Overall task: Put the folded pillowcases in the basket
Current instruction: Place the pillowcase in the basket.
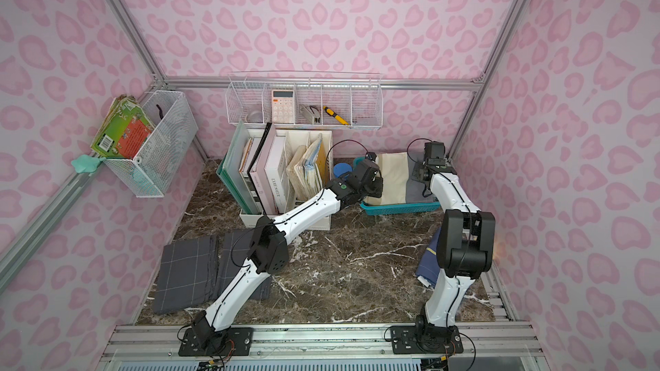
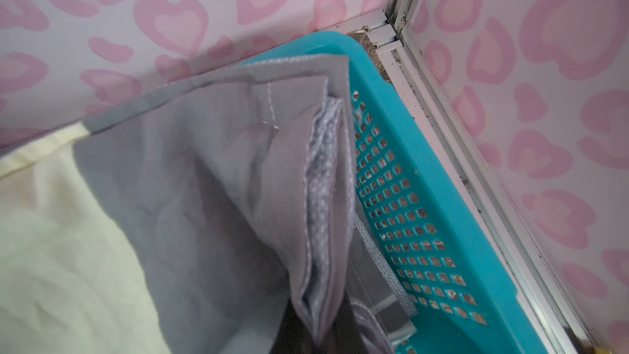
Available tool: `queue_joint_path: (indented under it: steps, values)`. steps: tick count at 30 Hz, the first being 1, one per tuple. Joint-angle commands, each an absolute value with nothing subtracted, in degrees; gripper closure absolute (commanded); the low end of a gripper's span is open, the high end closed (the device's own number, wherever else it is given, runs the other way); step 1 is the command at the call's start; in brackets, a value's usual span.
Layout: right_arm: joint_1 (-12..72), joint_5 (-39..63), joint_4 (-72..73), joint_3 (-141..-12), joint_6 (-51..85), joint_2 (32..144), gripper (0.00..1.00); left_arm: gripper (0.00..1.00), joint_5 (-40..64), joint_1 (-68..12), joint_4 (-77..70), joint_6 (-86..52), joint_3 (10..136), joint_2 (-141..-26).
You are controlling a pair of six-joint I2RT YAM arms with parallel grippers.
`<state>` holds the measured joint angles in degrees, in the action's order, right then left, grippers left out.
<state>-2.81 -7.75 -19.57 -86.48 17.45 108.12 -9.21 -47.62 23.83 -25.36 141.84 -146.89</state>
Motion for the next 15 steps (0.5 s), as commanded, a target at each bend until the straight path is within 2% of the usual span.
queue_joint_path:
  steps: [1, 7, 10, 15]
  values:
    - [-2.96, -9.41, -19.14, -87.76, 16.79, 109.99, 1.0, 1.0, -8.96, -47.49, 24.62, -27.38, 141.5, -147.81]
    - [-2.91, -9.18, -19.77, -89.19, 16.83, 113.23, 1.0, 0.99, -9.91, -47.48, 25.22, -28.11, 141.59, -149.06]
    - [-2.86, -9.19, -19.77, -89.25, 16.87, 113.86, 1.0, 0.89, -10.37, -47.46, 25.15, -27.95, 141.57, -149.33]
    - [-2.91, -9.27, -19.51, -89.69, 16.57, 114.33, 0.86, 0.8, -9.84, -47.45, 24.5, -27.62, 141.61, -149.01]
